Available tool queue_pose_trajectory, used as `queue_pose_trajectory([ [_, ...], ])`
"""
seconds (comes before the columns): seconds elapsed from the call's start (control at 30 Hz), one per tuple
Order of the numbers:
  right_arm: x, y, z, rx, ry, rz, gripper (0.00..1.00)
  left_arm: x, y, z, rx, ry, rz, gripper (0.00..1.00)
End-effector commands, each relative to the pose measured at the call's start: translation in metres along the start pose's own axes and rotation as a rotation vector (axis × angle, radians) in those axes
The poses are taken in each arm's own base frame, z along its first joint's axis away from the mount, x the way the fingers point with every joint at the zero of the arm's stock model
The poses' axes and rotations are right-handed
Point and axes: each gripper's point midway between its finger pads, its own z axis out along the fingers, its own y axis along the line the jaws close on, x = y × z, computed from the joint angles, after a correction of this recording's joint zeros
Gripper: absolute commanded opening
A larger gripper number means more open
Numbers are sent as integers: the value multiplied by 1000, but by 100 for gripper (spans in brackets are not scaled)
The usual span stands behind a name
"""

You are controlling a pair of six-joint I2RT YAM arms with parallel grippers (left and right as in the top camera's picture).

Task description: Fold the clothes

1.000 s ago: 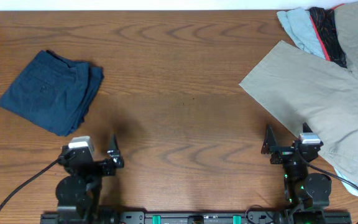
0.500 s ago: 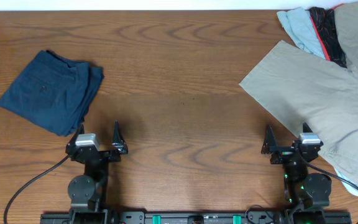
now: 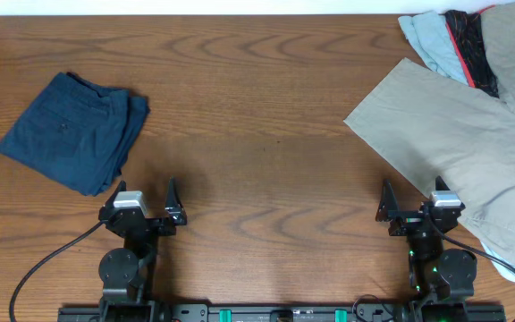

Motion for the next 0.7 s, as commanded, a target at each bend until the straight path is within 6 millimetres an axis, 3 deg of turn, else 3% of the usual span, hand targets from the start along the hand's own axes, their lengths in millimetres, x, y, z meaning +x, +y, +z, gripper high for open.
queue_pose_trajectory([
  [0.0,1,2,0,-11,1,-6,99,16,3,0,-14,53,15,98],
  [0.67,1,2,0,-11,1,-6,99,16,3,0,-14,53,15,98],
])
